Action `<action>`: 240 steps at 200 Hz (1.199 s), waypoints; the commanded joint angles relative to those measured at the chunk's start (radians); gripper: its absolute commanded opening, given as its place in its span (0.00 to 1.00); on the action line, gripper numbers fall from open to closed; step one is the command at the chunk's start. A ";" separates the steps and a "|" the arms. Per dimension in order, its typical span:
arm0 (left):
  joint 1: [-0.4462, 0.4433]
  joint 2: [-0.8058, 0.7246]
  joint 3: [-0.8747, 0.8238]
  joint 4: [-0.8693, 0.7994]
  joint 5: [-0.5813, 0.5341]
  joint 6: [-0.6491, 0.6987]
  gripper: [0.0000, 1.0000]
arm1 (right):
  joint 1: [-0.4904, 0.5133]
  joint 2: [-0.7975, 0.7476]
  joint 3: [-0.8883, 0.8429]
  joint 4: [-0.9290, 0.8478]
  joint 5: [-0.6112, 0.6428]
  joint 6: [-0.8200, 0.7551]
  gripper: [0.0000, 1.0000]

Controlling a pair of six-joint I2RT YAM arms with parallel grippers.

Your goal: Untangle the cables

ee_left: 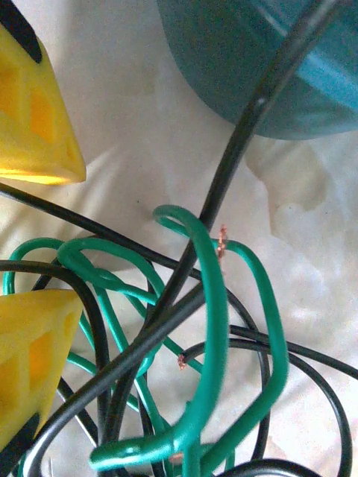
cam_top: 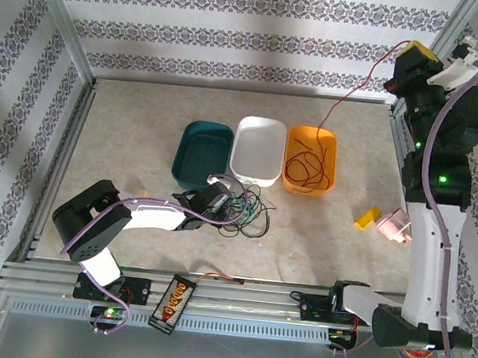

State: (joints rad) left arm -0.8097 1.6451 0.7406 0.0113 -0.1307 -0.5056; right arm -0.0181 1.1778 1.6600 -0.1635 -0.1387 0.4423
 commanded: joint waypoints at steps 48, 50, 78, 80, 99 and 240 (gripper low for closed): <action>0.006 0.018 -0.015 -0.008 0.000 -0.002 0.42 | -0.009 0.122 0.122 0.016 -0.032 -0.001 0.00; 0.006 0.018 -0.015 -0.007 0.000 -0.002 0.42 | -0.009 0.124 0.125 0.015 -0.031 -0.003 0.00; 0.006 0.021 -0.014 -0.005 0.001 -0.001 0.42 | -0.009 0.150 0.190 -0.012 0.016 -0.058 0.00; 0.006 0.021 -0.014 -0.004 0.000 -0.002 0.42 | -0.009 0.152 0.194 -0.013 0.019 -0.062 0.00; 0.006 0.019 -0.012 -0.002 0.001 0.000 0.42 | -0.009 0.166 0.233 -0.026 0.054 -0.100 0.00; -0.003 0.014 -0.003 -0.013 -0.011 -0.001 0.42 | 0.134 0.043 -0.345 -0.066 0.320 -0.223 0.00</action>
State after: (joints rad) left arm -0.8101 1.6451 0.7406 0.0132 -0.1314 -0.5060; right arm 0.0967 1.2949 1.4227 -0.2295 0.1020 0.1982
